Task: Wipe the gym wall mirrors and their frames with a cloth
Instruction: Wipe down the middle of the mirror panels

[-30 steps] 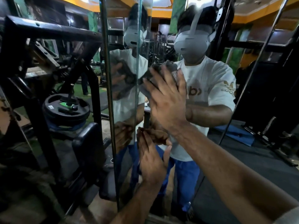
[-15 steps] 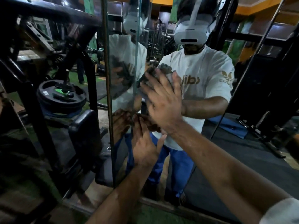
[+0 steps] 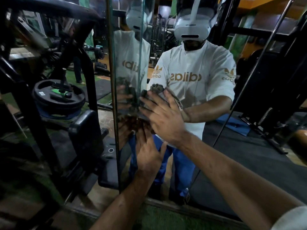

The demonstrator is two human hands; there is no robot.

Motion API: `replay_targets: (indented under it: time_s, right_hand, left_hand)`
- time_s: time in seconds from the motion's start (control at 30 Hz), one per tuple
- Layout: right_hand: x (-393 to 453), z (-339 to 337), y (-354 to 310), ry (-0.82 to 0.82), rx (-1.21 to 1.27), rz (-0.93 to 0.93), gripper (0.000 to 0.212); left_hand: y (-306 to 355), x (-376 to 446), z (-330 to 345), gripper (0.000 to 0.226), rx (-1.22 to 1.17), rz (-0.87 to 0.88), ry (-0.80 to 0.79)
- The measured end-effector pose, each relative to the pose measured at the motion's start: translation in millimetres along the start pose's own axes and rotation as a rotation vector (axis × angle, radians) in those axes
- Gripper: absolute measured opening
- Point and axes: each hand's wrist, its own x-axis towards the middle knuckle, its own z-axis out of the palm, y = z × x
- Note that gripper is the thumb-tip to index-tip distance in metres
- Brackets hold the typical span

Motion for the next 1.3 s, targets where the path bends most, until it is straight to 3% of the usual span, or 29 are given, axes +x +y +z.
replay_targets:
  time_s: [0.13,0.3,0.4,0.53,0.73,0.97,1.17,1.3]
  right_hand:
    - [-36.2,-9.5,6.0,-0.046,-0.037,-0.043,0.036]
    - [-23.8,-24.4,16.2,0.161,-0.068,0.23,0.039]
    - [-62.3,-17.6,12.0,0.098,-0.109,0.202,0.041]
    - [-91.2,-18.8,7.8,0.0,-0.11,0.149,0.042]
    - [-44.4,-43.5,34.7,0.194,-0.128,0.368,0.043]
    - [-113.6,-29.7,25.1,0.02,-0.217,0.232,0.05]
    - [-97.1,-54.4,42.3,0.228,-0.16,0.575,0.047]
    - [-128.0,-37.1,23.5,0.196,-0.214,0.604,0.046]
  left_hand:
    - [-11.7,3.7,1.5,0.085,0.107,0.187,0.024]
    - [-11.5,18.4,-8.4,0.109,0.101,0.297,-0.045]
    - [-6.7,23.8,-12.8,0.112,0.092,0.383,-0.02]
    - [-6.2,30.6,-16.1,0.105,0.144,0.454,0.018]
    - [15.7,52.9,-30.3,0.09,0.107,0.611,0.071]
    - [32.5,70.9,-35.6,0.092,0.117,0.76,0.011]
    - [55.5,76.4,-34.5,0.082,0.129,0.876,0.041]
    - [67.4,69.3,-28.0,0.078,0.117,0.896,0.035]
